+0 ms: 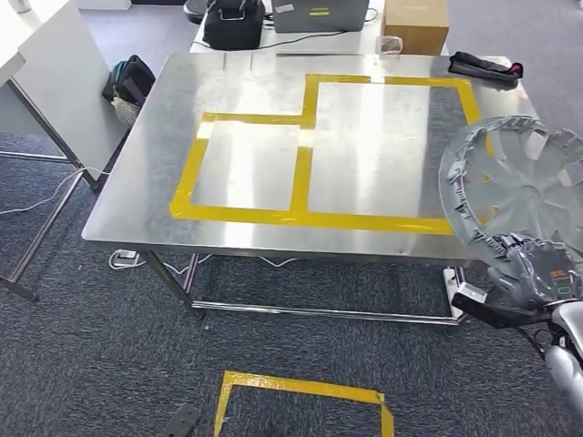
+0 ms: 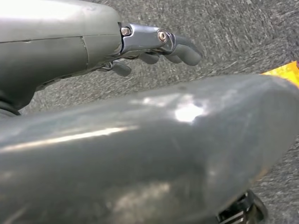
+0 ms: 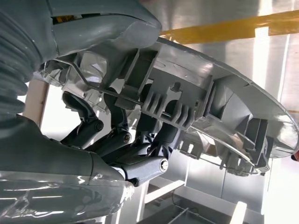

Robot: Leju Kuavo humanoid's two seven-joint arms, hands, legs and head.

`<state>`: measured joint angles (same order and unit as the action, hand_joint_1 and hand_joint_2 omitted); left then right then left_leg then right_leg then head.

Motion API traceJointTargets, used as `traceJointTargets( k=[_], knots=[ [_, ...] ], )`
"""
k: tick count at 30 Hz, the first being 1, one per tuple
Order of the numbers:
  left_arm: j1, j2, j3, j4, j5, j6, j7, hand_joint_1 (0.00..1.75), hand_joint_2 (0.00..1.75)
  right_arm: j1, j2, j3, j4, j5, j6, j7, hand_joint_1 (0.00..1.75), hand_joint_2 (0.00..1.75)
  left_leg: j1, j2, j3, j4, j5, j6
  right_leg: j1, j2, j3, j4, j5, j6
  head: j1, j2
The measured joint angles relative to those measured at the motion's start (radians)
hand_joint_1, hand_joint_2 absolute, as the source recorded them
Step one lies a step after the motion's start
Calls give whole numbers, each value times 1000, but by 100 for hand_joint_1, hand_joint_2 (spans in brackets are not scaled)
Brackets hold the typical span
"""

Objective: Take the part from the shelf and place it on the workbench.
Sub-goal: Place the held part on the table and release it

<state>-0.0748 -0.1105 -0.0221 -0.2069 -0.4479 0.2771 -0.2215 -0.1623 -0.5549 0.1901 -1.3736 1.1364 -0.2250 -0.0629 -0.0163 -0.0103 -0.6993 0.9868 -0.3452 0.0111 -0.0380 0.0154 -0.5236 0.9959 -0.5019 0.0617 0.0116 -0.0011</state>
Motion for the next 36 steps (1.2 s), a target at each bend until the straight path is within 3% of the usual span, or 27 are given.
traceJointTargets(
  k=[1, 3, 5, 8, 9, 10, 11, 13, 15, 20, 28, 32, 34, 36],
  knots=[
    [2, 0, 1, 0, 0, 2, 1, 0, 0, 0, 1, 0, 0, 0, 0, 0, 175, 175, -2, -1, 2, -15, 21, 2, 0, 1, 3, -3, -7, 8, 0, 0],
    [3, -1, 2, 0, 0, 9, 2, 0, 0, 0, 1, -1, 0, -1, 1, 0, 175, 175, -3, -2, 10, -15, 15, 7, -1, -1, 12, -10, -20, 20, 0, 0],
    [2, -2, 5, 0, 0, 18, 2, 0, 0, 2, 1, -2, 0, -2, 2, 0, 175, 175, 0, -3, 23, -22, 5, 19, 2, -7, 4, 28, -58, 20, 3, 0],
    [3, -3, 12, 0, 0, 23, 2, 0, 0, 5, 3, 1, 1, -2, 2, -1, 175, 175, -2, -4, 48, -25, -14, 32, 13, -8, -75, 216, -153, 11, 6, 0],
    [5, -4, 14, 0, 0, 23, 2, 0, 0, 6, 4, 2, 2, -2, 2, -1, 175, 175, -4, -5, 57, -25, -21, 33, 16, -8, -99, 262, -160, 11, 5, 0],
    [7, -6, 15, 0, 0, 23, 2, 0, 0, 7, 5, 3, 2, -2, 3, -2, 175, 175, -5, -5, 66, -24, -27, 33, 17, -8, -110, 273, -142, 12, 6, 0],
    [8, -7, 16, 0, 0, 23, 2, 0, 0, 8, 6, 3, 2, -2, 3, -1, 175, 175, -5, -7, 74, -23, -33, 32, 17, -8, -106, 242, -100, 15, 6, 0],
    [6, -8, 18, 0, 0, 24, 2, 0, 0, 6, 6, 1, 2, -2, 4, 0, 175, 175, -5, -9, 84, -19, -42, 25, 14, -11, -73, 118, -5, 25, 6, 0],
    [2, -7, 19, 0, 0, 27, 2, 0, 0, 2, 7, -1, 1, -2, 4, 0, 175, 175, -9, -11, 80, -7, -48, 18, 12, -10, -41, 29, 29, 25, 5, 0],
    [-1, -5, 22, 0, 0, 30, 2, 0, 0, 3, 7, -2, 0, -2, 6, -1, 175, 175, -16, -11, 70, 0, -37, 36, 11, -4, -35, 10, 24, 14, 0, 0],
    [-10, -5, 23, 0, -7, 14, 20, 0, 0, -32, 10, 7, 25, -17, -2, -58, 175, 175, -17, -10, 70, -4, -46, 45, 13, -3, -36, 10, 21, 9, 0, 0],
    [-15, -5, 26, 0, -11, 16, 22, 0, 0, -60, 10, 18, 44, -25, -13, -75, 175, 175, -15, -9, 79, -22, -54, 46, 12, -5, -31, 10, 27, 16, 1, 0],
    [-16, -5, 27, 0, -12, 17, 23, 0, 0, -76, 10, 23, 52, -28, -16, -81, 175, 175, -10, -10, 94, -33, -64, 46, 14, -7, -48, 49, 7, 19, 4, 0],
    [-14, -3, 30, 0, -12, 19, 26, 0, 0, -86, 10, 25, 58, -32, -18, -86, 175, 175, -9, -10, 106, -34, -72, 48, 15, -8, -105, 158, -41, 23, 6, 0]
  ],
)
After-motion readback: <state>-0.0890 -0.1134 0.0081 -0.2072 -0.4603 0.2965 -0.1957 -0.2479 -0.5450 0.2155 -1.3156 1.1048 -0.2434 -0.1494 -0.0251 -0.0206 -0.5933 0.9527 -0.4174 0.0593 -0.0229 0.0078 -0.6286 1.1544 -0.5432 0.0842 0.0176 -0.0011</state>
